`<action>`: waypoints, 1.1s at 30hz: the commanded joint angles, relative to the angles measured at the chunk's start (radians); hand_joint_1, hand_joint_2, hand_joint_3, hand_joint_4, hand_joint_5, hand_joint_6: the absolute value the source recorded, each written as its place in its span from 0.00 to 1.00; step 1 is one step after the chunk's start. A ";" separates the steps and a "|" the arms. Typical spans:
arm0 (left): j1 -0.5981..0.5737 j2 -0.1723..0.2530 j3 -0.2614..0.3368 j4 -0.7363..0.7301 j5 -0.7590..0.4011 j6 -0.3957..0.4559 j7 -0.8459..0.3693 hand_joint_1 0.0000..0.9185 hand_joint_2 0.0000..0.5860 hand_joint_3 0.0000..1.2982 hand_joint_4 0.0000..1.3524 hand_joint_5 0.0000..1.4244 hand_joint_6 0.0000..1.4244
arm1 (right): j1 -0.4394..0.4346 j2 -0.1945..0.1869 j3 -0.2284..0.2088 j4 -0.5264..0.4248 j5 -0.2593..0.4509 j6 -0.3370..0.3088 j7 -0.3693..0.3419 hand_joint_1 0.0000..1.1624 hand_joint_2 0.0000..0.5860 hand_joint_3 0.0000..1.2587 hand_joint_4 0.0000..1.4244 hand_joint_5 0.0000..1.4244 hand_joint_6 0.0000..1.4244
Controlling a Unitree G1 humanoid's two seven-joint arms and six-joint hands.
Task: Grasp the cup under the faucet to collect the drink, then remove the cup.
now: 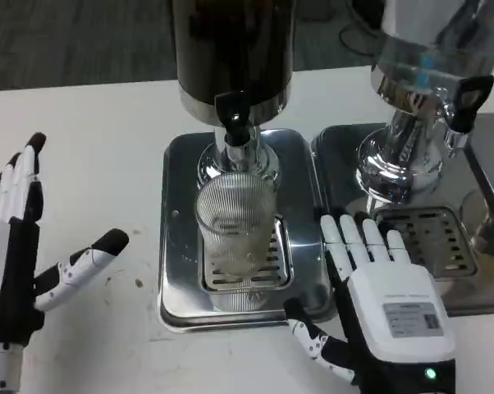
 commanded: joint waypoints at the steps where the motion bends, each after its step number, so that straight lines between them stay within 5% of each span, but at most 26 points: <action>1: 0.054 -0.003 0.058 -0.080 -0.082 -0.063 -0.070 0.00 0.12 0.00 0.00 0.00 0.00 | -0.010 -0.006 -0.001 0.011 0.005 -0.012 -0.028 0.32 0.59 0.00 0.00 0.00 0.00; 7: 0.080 -0.011 0.121 -0.165 -0.322 -0.186 -0.287 0.00 0.16 0.02 0.00 0.00 0.00 | -0.023 -0.024 -0.007 0.009 0.029 -0.019 0.012 0.31 0.61 0.00 0.00 0.00 0.00; 10: 0.073 0.001 0.108 -0.191 -0.538 -0.218 -0.501 0.00 0.20 0.05 0.00 0.02 0.00 | -0.029 -0.030 -0.015 0.001 0.040 -0.019 0.021 0.31 0.61 0.00 0.00 0.00 0.00; 14: 0.065 0.007 0.108 -0.280 -0.864 -0.101 -0.846 0.00 0.24 0.09 0.00 0.06 0.02 | -0.040 -0.022 -0.025 0.006 0.068 -0.020 0.033 0.33 0.64 0.00 0.00 0.00 0.00; 18: 0.040 0.011 0.137 -0.333 -1.032 0.027 -1.084 0.00 0.24 0.09 0.00 0.07 0.03 | -0.048 -0.039 -0.020 0.011 0.065 -0.032 0.046 0.35 0.66 0.00 0.00 0.00 0.00; 23: -0.033 0.015 0.171 -0.338 -1.102 0.192 -1.299 0.00 0.25 0.06 0.00 0.08 0.04 | -0.053 -0.031 -0.016 0.006 0.066 -0.032 0.043 0.38 0.66 0.00 0.00 0.00 0.00; 33: -0.194 -0.030 0.154 -0.320 -1.021 0.312 -1.450 0.00 0.23 0.00 0.00 0.06 0.03 | -0.032 -0.009 -0.018 0.006 0.070 -0.020 0.029 0.39 0.67 0.01 0.00 0.00 0.00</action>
